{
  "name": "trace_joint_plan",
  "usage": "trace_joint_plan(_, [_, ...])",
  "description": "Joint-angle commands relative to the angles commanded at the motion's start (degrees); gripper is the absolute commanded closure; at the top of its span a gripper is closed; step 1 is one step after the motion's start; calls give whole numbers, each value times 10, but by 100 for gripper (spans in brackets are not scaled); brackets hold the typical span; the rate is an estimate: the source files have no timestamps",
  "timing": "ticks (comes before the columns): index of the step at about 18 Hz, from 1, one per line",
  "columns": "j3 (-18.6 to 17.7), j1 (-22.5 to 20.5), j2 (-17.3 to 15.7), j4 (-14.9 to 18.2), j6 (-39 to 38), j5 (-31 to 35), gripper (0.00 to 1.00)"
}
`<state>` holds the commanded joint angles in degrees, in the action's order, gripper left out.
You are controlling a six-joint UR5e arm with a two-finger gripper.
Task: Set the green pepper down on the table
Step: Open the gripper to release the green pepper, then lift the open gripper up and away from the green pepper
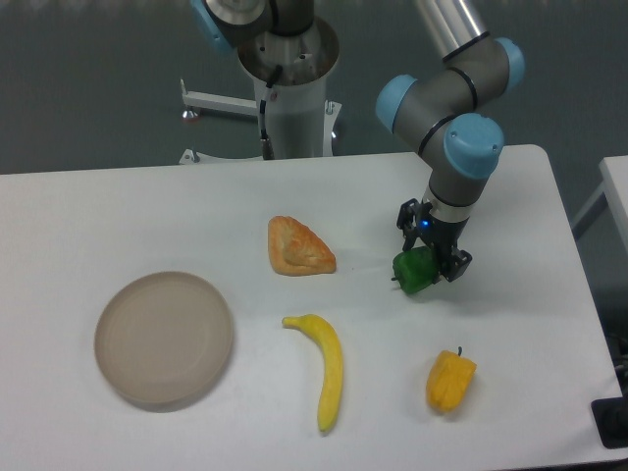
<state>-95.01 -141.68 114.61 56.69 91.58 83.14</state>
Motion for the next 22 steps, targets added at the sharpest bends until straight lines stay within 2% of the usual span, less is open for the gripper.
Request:
trace_joint_plan(3, [11, -3, -1, 2, 0, 0, 0])
trace_joint_plan(11, [67, -11, -2, -2, 6, 0, 0])
trace_joint_plan(19, [132, -22, 17, -3, 7, 19, 0])
trace_joint_plan(22, [142, -28, 18, -3, 7, 20, 0])
